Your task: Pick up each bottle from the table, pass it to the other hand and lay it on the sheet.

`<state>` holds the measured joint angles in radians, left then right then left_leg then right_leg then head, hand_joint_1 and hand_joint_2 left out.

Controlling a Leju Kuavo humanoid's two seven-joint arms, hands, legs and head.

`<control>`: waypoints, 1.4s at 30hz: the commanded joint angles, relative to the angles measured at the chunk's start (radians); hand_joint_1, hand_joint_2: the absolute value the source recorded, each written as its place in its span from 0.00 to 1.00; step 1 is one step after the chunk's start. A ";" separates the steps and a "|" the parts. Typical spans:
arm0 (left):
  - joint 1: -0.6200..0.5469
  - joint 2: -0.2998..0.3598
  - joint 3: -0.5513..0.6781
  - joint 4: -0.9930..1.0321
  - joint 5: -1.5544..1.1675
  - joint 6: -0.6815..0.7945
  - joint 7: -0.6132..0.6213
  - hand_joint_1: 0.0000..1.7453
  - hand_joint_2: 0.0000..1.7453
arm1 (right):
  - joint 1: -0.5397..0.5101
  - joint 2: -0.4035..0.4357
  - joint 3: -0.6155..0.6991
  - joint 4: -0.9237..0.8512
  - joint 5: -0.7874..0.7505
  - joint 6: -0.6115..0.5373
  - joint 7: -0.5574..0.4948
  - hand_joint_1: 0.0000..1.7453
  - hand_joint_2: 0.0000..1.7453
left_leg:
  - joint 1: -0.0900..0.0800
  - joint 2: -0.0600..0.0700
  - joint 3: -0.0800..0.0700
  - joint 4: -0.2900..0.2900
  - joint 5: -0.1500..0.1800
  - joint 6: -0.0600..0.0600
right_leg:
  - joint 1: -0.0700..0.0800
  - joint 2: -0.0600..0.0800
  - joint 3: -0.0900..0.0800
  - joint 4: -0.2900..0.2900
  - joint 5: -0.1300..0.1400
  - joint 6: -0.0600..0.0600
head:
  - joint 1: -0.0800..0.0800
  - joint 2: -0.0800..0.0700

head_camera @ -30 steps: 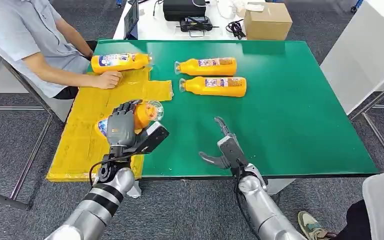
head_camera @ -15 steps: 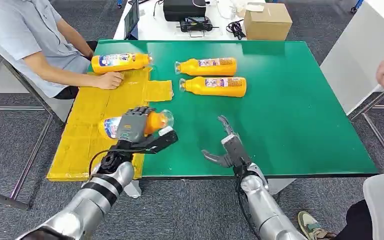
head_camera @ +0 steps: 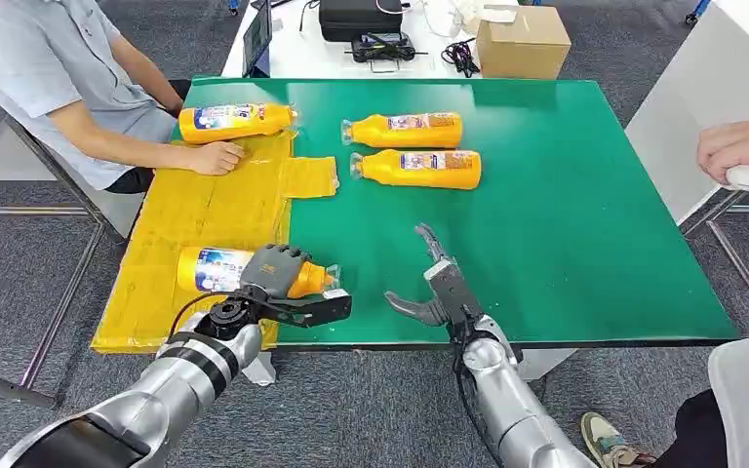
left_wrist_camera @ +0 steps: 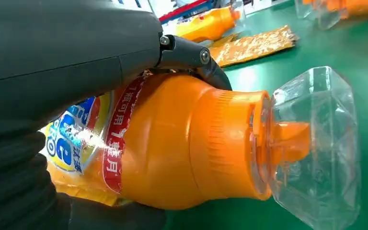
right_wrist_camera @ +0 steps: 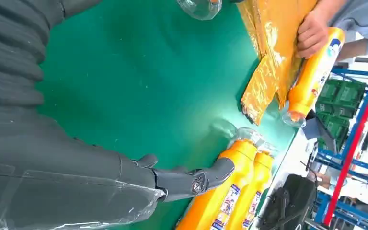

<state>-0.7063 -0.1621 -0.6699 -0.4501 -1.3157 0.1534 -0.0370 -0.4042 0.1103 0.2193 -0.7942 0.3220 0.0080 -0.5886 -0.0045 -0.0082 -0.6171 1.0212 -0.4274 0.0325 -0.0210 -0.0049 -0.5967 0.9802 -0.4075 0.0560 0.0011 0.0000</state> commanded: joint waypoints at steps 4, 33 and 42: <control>-0.059 0.010 -0.023 0.140 0.011 -0.042 0.046 0.81 1.00 | -0.062 0.019 -0.026 0.094 0.001 0.005 -0.002 0.00 1.00 | 0.001 0.003 0.003 0.000 -0.001 -0.002 | 0.001 0.003 0.003 0.000 0.000 -0.002 | 0.000 0.000; -0.054 -0.007 0.116 0.113 0.178 -0.095 -0.072 0.00 1.00 | -0.071 0.015 -0.041 0.110 0.001 -0.018 -0.020 0.00 1.00 | 0.001 0.003 0.007 -0.001 -0.001 -0.002 | 0.001 0.003 0.006 -0.001 0.000 -0.002 | 0.000 0.000; 0.030 -0.021 0.099 -0.170 0.227 0.186 -0.123 0.00 1.00 | -0.019 0.004 -0.063 0.054 0.004 -0.044 -0.024 0.00 1.00 | 0.001 0.000 0.006 0.001 -0.002 -0.002 | 0.002 -0.001 0.007 -0.001 -0.002 -0.003 | 0.001 0.000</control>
<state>-0.7237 -0.1885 -0.5524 -0.4182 -1.0967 0.2737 -0.1499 -0.4300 0.1217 0.1934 -0.7465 0.3231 -0.0298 -0.6104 -0.0046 -0.0084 -0.6146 1.0214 -0.4273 0.0326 -0.0211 -0.0049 -0.5943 0.9801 -0.4074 0.0561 0.0019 0.0000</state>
